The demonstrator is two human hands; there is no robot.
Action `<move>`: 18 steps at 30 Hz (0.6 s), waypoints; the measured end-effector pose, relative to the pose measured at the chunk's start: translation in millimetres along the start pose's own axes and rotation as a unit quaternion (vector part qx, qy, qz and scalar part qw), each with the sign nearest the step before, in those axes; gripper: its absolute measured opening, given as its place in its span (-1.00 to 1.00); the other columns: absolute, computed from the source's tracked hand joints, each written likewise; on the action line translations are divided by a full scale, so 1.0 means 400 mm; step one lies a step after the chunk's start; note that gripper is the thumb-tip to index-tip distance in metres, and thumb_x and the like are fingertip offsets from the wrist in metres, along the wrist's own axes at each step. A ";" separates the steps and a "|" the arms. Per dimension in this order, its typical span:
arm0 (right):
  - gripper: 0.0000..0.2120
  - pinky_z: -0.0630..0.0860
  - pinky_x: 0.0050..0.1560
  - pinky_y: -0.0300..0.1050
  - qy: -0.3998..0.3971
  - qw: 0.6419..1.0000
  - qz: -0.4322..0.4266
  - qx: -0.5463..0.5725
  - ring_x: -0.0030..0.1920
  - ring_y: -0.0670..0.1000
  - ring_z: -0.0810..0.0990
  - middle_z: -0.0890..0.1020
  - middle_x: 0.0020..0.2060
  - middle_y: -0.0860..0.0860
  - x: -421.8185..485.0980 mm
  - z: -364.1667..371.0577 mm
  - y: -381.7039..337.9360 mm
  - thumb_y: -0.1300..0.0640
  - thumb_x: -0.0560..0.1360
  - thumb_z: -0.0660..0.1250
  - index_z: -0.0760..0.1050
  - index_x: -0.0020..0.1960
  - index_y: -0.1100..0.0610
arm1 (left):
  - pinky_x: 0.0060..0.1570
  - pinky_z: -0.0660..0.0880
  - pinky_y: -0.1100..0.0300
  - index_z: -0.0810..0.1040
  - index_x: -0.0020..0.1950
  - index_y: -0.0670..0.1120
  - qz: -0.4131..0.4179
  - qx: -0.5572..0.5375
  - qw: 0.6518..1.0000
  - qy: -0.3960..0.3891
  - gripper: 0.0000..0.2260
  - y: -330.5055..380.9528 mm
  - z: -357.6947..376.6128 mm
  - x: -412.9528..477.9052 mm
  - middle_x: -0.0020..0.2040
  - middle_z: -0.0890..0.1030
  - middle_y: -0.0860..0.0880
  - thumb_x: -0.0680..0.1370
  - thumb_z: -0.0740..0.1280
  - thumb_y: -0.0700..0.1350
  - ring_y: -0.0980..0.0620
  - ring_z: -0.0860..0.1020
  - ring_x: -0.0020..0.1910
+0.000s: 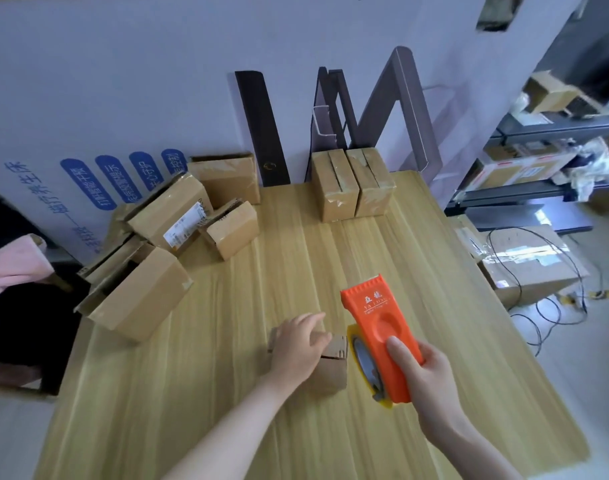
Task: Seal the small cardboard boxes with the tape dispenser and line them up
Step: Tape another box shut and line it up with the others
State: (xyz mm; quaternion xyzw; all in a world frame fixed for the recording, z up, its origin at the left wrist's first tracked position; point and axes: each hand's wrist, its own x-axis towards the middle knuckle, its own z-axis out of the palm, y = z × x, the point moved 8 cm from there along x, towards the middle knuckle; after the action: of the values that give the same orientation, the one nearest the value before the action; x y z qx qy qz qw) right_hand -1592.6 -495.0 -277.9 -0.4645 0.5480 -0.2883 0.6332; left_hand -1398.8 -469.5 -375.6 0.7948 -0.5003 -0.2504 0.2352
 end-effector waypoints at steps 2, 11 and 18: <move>-0.72 0.56 -0.50 0.01 -0.013 1.000 -0.016 -0.018 -0.46 0.22 0.59 0.64 -0.40 0.22 -0.012 -0.004 -0.018 0.03 0.38 0.47 0.57 -0.08 0.23 | 0.27 0.37 0.18 0.55 0.27 0.03 -0.055 -0.162 0.985 0.022 -0.72 0.029 -0.073 0.007 0.23 0.57 0.13 0.62 0.19 0.04 0.15 0.48 0.26; -0.91 0.58 -0.40 0.25 -0.099 0.983 -0.086 -0.126 -0.45 0.15 0.60 0.64 -0.43 0.11 -0.021 0.017 -0.102 0.16 0.45 0.47 0.60 -0.08 0.16 | -0.01 0.53 0.17 0.64 0.07 -0.04 -0.063 -0.411 0.909 -0.031 -0.78 0.190 -0.299 -0.050 -0.06 0.70 0.03 0.64 0.21 -0.03 0.13 0.63 -0.08; -0.75 0.55 -0.41 0.14 -0.136 0.963 -0.133 -0.190 -0.43 0.11 0.61 0.64 -0.40 0.09 -0.014 0.024 -0.124 -0.20 0.24 0.43 0.62 -0.16 -0.10 | -0.17 0.57 0.23 0.61 0.12 -0.10 -0.107 -0.414 0.903 0.040 -0.82 0.188 -0.350 -0.092 -0.11 0.67 -0.02 0.53 0.38 -0.25 0.14 0.63 -0.20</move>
State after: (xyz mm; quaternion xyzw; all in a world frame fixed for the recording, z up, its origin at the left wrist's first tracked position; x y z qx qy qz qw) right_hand -1577.5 -507.4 -230.8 -0.6793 0.4350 -0.1947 0.5581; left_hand -1374.8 -447.7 -215.8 0.6840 -0.2540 -0.4267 0.5344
